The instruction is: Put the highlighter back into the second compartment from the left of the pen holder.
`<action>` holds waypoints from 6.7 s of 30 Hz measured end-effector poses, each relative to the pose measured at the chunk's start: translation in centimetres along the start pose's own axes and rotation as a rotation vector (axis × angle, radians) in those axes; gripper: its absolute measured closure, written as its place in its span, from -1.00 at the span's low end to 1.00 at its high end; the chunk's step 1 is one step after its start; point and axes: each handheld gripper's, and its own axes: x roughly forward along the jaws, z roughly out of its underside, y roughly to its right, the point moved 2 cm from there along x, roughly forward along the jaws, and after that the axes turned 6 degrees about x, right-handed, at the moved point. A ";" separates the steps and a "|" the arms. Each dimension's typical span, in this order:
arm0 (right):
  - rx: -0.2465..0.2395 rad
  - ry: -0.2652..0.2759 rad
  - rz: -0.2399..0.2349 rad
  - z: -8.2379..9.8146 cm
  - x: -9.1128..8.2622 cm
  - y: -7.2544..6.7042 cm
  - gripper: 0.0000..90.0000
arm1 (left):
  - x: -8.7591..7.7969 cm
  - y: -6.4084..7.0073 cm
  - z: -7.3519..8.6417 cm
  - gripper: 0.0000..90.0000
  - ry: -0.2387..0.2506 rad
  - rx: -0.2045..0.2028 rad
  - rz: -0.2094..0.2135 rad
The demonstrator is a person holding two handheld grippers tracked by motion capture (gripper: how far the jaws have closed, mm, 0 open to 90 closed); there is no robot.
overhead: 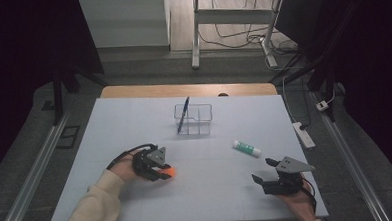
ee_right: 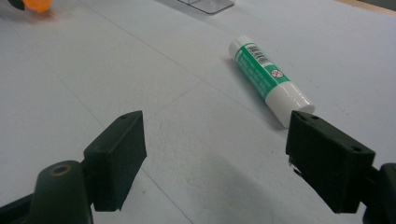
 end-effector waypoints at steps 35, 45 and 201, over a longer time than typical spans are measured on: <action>0.000 0.003 0.002 0.0 0.0 0.0 -0.57 | -5.9 -1.2 -0.3 0.43 0.257 -0.220 -0.258; 0.000 0.003 0.002 0.0 0.0 0.0 -0.57 | -7.0 -1.4 0.0 0.43 0.352 -0.274 -0.282; 0.006 0.003 0.015 0.1 -0.1 0.3 -0.56 | -3.8 -14.2 -12.4 0.42 0.503 -0.391 -0.439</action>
